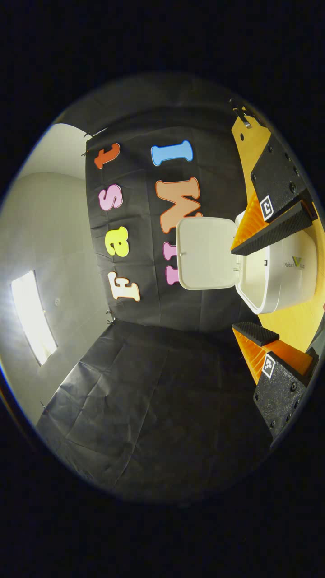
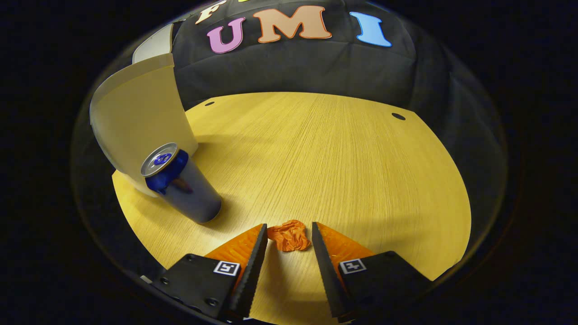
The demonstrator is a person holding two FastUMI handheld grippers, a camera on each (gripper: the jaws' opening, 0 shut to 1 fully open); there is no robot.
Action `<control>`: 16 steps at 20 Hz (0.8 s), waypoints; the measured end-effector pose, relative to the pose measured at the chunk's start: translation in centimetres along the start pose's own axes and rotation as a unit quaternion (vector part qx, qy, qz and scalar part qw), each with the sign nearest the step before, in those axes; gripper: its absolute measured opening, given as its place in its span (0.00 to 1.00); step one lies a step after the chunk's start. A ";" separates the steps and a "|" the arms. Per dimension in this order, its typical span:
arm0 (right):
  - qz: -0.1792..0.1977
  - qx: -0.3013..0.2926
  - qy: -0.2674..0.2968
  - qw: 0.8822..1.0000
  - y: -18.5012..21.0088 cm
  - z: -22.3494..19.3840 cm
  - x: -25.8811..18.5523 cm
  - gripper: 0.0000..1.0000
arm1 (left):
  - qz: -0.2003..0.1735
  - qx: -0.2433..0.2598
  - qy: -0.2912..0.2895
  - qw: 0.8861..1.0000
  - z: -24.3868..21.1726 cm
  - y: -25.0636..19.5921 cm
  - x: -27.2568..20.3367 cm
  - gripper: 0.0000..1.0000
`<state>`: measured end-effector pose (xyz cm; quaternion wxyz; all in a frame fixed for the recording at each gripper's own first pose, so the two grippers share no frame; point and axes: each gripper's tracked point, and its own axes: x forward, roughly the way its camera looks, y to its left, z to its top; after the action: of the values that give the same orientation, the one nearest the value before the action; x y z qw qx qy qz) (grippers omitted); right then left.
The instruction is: Press the lid of the desktop garbage bin to open it, pick up the crumpled paper on the desktop and throw it into the bin, then pick up the pop can on the desktop and drop it into the bin, and finally close the garbage bin lid.
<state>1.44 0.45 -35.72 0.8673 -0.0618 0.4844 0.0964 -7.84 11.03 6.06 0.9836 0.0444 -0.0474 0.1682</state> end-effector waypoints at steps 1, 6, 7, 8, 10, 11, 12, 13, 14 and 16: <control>0.000 0.000 0.003 1.000 0.1 -0.2 0.1 0.55 | 0.005 0.002 0.002 1.000 -0.1 0.3 0.0 0.90; -0.003 0.001 0.004 1.000 -0.3 -0.4 -0.2 0.20 | 0.012 -0.002 0.006 1.000 -0.7 0.9 0.2 0.90; -0.002 0.005 0.000 1.000 -0.3 -0.3 -0.4 0.21 | 0.012 -0.002 0.008 1.000 -0.8 0.9 0.1 0.91; 0.000 0.009 -0.005 1.000 -0.5 0.0 -0.8 0.22 | 0.011 -0.002 0.010 1.000 -1.0 0.9 0.1 0.90; 0.009 0.010 -0.023 1.000 -0.3 1.2 -1.7 0.21 | 0.010 -0.002 0.012 1.000 -1.2 1.0 0.0 0.90; 0.018 0.012 -0.032 0.999 -0.1 2.0 -2.5 0.21 | 0.010 -0.002 0.014 1.000 -1.3 1.0 0.1 0.90; 0.027 0.015 -0.044 0.999 0.2 3.1 -3.4 0.20 | 0.009 -0.002 0.015 1.000 -1.5 1.0 0.2 0.91; 0.036 0.019 -0.060 0.997 0.6 4.5 -4.3 0.20 | 0.008 -0.001 0.019 1.000 -1.7 1.0 0.2 0.90; 0.044 0.021 -0.080 0.996 1.1 6.2 -5.4 0.20 | 0.008 0.000 0.021 1.000 -2.0 1.1 0.1 0.90; 0.063 0.014 -0.125 0.990 2.6 10.1 -7.8 0.20 | 0.008 0.003 0.026 1.000 -2.3 1.4 0.1 0.91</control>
<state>5.22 4.18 -23.82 0.9140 -0.0062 0.3766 0.1508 -8.08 12.60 3.85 0.9830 0.0428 -0.0219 0.1770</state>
